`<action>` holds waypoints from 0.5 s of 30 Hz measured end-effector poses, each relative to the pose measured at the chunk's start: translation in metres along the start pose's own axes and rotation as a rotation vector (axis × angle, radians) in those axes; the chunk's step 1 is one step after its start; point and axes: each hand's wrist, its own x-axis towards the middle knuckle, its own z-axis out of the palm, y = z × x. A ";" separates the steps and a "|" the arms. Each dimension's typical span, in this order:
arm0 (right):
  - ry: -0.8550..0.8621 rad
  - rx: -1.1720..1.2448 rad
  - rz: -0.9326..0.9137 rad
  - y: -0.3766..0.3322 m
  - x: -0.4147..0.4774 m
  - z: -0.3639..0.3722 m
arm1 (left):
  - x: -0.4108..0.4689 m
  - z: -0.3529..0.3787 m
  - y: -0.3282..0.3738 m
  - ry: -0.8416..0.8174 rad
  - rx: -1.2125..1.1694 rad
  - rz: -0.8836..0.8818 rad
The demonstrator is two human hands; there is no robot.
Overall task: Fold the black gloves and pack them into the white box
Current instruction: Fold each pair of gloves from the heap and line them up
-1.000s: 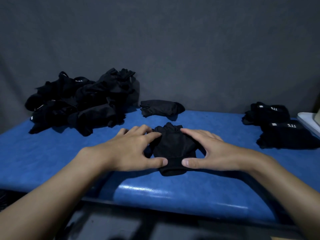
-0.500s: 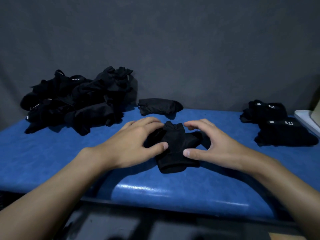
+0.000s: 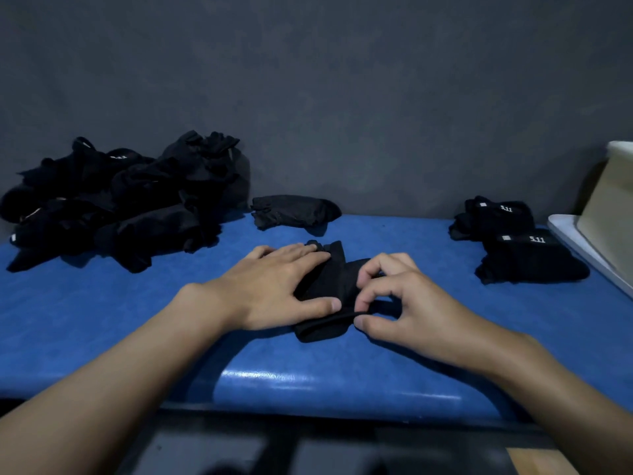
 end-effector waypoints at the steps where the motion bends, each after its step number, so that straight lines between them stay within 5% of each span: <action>1: -0.008 0.005 -0.005 -0.001 0.000 -0.001 | 0.000 0.000 0.000 -0.013 0.001 -0.006; 8: -0.072 0.057 0.006 0.006 0.001 -0.002 | 0.001 0.003 0.000 -0.018 -0.038 -0.017; 15: 0.179 0.148 0.048 0.013 0.017 -0.006 | -0.013 -0.013 0.000 0.177 -0.058 -0.030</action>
